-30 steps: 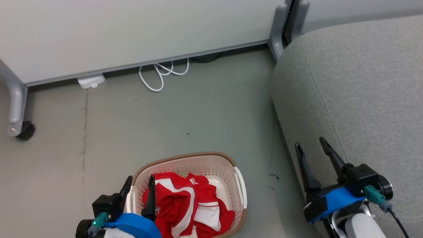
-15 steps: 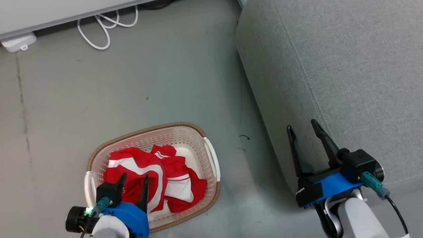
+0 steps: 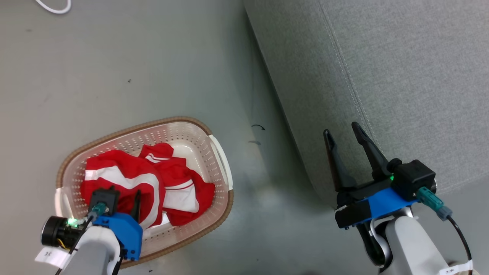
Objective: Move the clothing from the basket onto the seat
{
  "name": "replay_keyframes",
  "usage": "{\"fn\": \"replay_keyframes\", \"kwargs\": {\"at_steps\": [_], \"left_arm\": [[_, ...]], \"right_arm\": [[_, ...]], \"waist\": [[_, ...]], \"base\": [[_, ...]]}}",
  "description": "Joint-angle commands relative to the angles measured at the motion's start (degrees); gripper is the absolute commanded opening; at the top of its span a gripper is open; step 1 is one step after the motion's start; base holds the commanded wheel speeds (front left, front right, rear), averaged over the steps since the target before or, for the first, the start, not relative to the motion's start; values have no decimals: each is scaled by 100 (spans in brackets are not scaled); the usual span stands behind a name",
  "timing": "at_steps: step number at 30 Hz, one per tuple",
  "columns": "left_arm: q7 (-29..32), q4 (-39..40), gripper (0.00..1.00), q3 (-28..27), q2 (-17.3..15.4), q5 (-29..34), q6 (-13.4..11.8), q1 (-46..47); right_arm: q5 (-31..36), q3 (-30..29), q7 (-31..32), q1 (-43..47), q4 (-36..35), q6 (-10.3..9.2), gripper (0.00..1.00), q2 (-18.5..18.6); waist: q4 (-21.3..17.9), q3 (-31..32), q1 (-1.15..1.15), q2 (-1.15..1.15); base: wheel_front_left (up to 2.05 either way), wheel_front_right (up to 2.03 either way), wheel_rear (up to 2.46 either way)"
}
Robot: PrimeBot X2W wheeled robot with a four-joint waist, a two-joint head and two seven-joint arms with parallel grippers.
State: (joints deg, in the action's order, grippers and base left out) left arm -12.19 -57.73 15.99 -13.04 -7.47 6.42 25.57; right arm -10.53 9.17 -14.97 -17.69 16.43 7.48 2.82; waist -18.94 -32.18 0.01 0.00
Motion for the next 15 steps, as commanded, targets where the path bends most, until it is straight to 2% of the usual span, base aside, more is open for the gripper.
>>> {"fn": "replay_keyframes", "kwargs": {"at_steps": [1, 15], "left_arm": [[2, -105, 100, 54, -36, 71, -59, 202], [385, -648, 100, 439, 46, 301, -171, 972]], "right_arm": [[-77, 41, -31, -103, -45, 3, 100, 12], [-370, 204, -32, -194, -128, 3, 100, 13]], "waist": [[-95, -134, -1, 0], [-318, -489, -1, 0]], "base": [[0, 0, 0], [0, 0, 0]]}}
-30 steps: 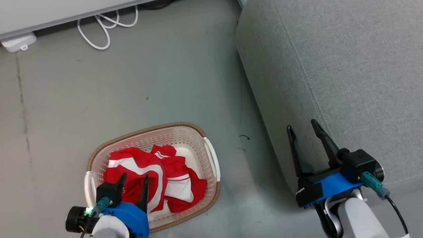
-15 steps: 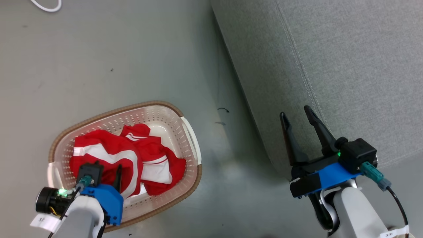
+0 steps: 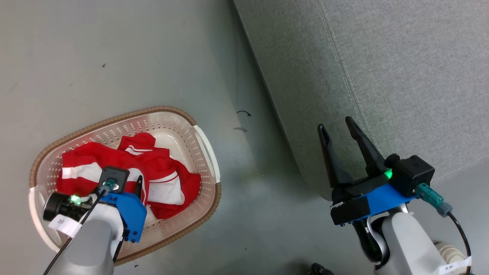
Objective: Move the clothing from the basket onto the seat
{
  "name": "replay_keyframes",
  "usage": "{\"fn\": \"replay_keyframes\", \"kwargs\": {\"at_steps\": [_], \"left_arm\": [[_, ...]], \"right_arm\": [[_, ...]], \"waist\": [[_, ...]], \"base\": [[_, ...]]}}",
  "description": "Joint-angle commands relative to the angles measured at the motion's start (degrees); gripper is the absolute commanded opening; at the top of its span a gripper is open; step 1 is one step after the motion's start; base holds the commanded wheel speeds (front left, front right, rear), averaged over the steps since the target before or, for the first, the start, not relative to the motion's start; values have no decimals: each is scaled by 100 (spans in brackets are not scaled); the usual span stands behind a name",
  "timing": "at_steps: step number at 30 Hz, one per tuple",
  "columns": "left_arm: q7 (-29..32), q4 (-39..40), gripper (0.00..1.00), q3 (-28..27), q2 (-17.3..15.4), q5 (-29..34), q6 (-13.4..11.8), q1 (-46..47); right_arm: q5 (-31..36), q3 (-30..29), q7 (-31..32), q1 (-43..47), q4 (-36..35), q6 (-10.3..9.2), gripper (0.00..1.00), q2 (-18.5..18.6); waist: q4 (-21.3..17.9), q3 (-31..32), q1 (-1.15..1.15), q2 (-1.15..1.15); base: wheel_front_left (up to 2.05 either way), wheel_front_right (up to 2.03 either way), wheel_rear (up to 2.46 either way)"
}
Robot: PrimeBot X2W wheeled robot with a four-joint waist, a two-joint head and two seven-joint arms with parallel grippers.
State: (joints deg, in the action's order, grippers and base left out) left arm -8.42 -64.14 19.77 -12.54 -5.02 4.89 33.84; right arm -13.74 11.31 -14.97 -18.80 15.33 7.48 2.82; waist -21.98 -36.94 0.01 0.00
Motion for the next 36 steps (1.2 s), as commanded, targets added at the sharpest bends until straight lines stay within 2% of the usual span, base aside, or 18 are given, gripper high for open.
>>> {"fn": "replay_keyframes", "kwargs": {"at_steps": [1, 9, 20, 36], "left_arm": [[20, -20, 100, 80, -3, 59, -18, 181], [-135, -247, 100, 125, 69, -46, -28, 100], [-180, -637, 100, 279, 229, -149, 128, 51], [152, -868, 100, 816, 92, -88, 250, 380]], "right_arm": [[-65, -26, -32, -81, -20, 3, 100, 13], [-118, -51, -32, -123, 46, 3, 100, 13], [-33, -129, -32, -52, 126, 3, 100, 12], [-107, -87, -33, -141, 61, 3, 100, 13]], "waist": [[-14, -14, -1, 0], [62, 137, -1, 0], [211, 545, -1, 0], [236, 349, -1, 0]], "base": [[0, 0, 0], [0, 0, 0], [0, 0, 0], [0, 0, 0]]}}
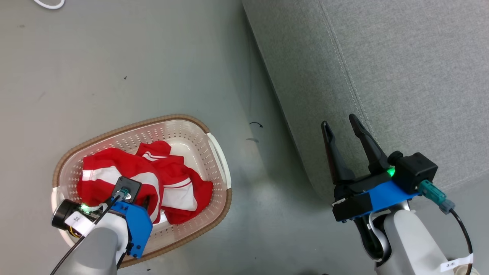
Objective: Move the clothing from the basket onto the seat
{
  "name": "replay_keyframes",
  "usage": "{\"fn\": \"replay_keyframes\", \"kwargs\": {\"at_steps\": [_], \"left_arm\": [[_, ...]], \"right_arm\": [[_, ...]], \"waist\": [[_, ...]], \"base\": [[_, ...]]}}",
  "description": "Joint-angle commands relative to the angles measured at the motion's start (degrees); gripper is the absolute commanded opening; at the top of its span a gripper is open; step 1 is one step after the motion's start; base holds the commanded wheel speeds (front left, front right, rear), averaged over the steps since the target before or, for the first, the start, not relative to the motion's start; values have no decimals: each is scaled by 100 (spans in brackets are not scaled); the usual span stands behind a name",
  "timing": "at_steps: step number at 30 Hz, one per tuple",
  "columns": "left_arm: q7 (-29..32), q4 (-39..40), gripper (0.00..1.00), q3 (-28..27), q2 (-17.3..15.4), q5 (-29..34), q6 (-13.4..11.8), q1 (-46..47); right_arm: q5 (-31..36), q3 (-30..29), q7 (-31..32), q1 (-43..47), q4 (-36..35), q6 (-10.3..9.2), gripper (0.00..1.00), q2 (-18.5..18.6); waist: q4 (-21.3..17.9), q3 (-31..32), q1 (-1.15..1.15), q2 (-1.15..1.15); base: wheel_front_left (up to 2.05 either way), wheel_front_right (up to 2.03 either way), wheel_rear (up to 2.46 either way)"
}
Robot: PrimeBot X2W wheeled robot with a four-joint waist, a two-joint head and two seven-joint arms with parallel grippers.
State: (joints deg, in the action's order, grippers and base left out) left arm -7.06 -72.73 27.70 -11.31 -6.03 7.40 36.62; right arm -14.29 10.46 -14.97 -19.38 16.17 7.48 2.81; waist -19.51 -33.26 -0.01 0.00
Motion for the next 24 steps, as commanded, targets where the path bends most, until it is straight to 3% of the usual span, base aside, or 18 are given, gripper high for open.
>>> {"fn": "replay_keyframes", "kwargs": {"at_steps": [1, 15, 16, 17, 19, 24], "left_arm": [[44, -15, 100, 57, -45, 28, 1, 143], [363, -63, 100, 583, -258, -228, 7, 470], [377, -67, 87, 584, -263, -247, 7, 484], [396, -72, 37, 582, -267, -257, 7, 491], [428, -78, 0, 586, -265, -292, 7, 490], [363, -88, 0, 611, -226, -373, 7, 446]], "right_arm": [[-57, 12, -33, -86, -25, 3, 100, 14], [-142, 53, -33, -150, -73, 3, 100, 14], [-143, 58, -33, -151, -69, 3, 100, 14], [-149, 62, -33, -156, -66, 3, 100, 14], [-159, 65, -33, -163, -56, 3, 100, 14], [-165, 57, -33, -165, -23, 3, 100, 14]], "waist": [[-23, -44, 1, 0], [-165, -379, 1, 0], [-169, -388, 1, 0], [-173, -393, 1, 0], [-178, -394, 1, 0], [-184, -349, 1, 0]], "base": [[0, 0, 0], [0, 0, 0], [0, 0, 0], [0, 0, 0], [0, 0, 0], [0, 0, 0]]}}
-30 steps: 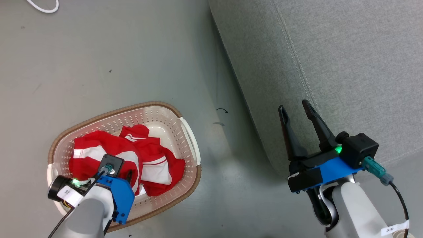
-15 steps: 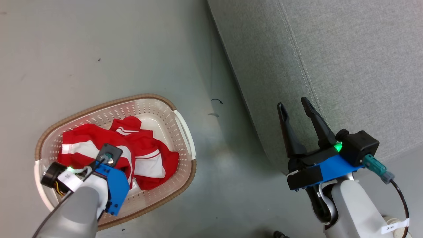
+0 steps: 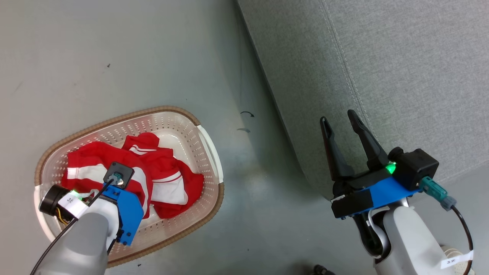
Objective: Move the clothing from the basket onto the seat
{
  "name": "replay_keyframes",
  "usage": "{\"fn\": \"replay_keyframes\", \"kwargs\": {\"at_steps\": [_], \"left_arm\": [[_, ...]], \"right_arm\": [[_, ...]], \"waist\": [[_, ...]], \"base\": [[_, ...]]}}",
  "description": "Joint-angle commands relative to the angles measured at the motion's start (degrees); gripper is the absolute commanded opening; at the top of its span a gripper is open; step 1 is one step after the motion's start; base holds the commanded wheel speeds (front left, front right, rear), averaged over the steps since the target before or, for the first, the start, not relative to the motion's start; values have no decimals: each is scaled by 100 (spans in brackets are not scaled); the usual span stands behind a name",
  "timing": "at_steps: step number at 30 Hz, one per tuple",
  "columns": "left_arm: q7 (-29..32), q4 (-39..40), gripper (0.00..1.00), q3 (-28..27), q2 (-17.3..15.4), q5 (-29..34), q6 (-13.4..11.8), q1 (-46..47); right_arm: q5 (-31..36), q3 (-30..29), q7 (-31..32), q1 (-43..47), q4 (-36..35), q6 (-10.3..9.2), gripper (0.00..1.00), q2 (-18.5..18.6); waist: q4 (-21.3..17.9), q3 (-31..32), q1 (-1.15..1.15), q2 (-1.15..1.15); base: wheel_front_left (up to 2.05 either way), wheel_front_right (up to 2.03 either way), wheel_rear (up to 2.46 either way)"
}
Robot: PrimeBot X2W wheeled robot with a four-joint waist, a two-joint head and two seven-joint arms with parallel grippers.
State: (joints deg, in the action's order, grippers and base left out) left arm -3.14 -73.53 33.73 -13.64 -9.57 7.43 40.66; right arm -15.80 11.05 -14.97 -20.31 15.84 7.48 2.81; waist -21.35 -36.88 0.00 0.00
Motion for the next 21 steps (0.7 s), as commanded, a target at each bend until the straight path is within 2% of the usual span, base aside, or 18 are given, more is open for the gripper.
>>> {"fn": "replay_keyframes", "kwargs": {"at_steps": [1, 21], "left_arm": [[-28, -9, 0, 19, 14, -46, 4, 29], [-22, -22, 0, 271, 89, -578, 5, 3]], "right_arm": [[-14, 2, -33, -70, 15, 3, 100, 14], [69, -38, -33, -53, 54, 3, 100, 14]], "waist": [[-2, 25, 0, 0], [84, 179, 0, 0]], "base": [[0, 0, 0], [0, 0, 0]]}}
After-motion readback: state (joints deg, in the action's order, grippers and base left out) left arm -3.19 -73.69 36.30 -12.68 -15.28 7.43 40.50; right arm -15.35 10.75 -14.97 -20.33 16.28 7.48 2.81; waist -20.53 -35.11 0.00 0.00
